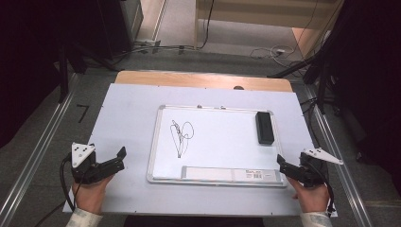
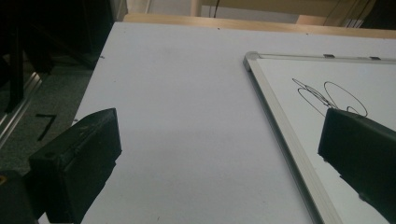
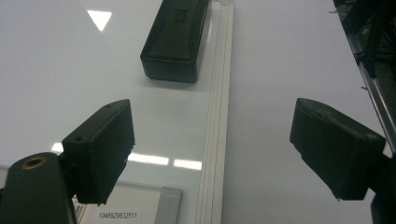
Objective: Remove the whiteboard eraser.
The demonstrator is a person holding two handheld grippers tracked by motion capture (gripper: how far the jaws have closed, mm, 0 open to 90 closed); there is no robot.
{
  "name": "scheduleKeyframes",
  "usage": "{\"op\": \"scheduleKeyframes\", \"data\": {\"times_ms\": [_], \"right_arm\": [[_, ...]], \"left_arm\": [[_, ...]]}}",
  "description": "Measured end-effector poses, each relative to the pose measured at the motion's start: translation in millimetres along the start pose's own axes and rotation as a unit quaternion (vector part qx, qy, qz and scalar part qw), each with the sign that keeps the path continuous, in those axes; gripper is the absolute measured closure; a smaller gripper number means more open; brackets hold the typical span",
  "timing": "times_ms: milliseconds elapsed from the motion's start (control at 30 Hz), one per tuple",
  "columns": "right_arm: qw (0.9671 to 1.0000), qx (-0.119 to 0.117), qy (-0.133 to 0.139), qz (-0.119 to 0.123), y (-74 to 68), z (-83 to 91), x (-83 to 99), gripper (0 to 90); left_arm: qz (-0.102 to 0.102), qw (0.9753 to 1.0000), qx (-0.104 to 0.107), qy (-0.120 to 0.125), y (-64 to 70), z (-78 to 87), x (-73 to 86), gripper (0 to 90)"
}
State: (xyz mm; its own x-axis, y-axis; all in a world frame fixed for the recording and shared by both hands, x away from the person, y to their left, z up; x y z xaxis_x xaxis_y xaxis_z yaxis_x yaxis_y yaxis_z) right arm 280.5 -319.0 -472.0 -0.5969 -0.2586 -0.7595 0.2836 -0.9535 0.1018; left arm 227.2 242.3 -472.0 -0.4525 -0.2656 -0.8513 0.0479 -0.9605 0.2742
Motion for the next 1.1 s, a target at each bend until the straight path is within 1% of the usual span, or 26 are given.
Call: {"op": "scheduleKeyframes", "data": {"times_ms": [67,100,133,200,267,433,767,1100], "right_arm": [[1.0000,0.000,-0.001,0.001,-0.5,-0.1,0.5,12.4],[1.0000,-0.001,-0.001,0.001,-1.1,0.2,0.5,12.4],[1.0000,0.000,-0.001,0.002,-1.5,0.5,0.5,12.4],[1.0000,-0.001,-0.001,0.001,-1.9,0.8,0.6,12.4],[1.0000,-0.001,0.000,0.000,-2.4,0.9,0.2,12.5],[1.0000,-0.001,0.002,0.002,-3.7,0.4,-2.3,12.4],[1.0000,-0.004,0.002,0.009,-8.6,-3.3,-7.3,12.4],[0.9999,-0.003,0.001,0.013,-11.7,-7.9,-13.5,12.4]], "left_arm": [[-0.001,0.9999,-0.014,0.002,-0.6,-3.9,1.9,0.8],[0.000,0.9998,-0.017,-0.001,-0.6,-6.1,2.3,0.8],[-0.001,0.9998,-0.016,-0.009,-0.8,-8.3,2.6,0.8],[-0.002,0.9997,-0.020,-0.016,-1.0,-11.6,3.6,0.8],[-0.004,0.9996,-0.019,-0.023,-0.5,-13.8,4.4,0.8],[-0.008,0.9994,-0.019,-0.029,0.2,-16.7,4.9,0.9],[-0.006,0.9994,-0.023,-0.027,-1.1,-17.5,4.6,0.8],[-0.009,0.9993,-0.023,-0.026,-1.0,-17.6,4.5,0.9]]}}
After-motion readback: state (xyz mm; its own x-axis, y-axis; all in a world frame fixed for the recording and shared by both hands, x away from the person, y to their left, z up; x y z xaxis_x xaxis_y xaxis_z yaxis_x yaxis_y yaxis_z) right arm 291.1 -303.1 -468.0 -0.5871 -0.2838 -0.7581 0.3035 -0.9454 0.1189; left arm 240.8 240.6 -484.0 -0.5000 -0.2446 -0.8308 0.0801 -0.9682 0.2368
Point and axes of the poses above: each handheld gripper's, and its own axes: z roughly backward along the jaws, x roughly out of its underside, y roughly to its right, the point moved 3 cm from there along -z, roughly forward along the jaws, and after that the axes turned 10 degrees about z, right-handed, at the moved point
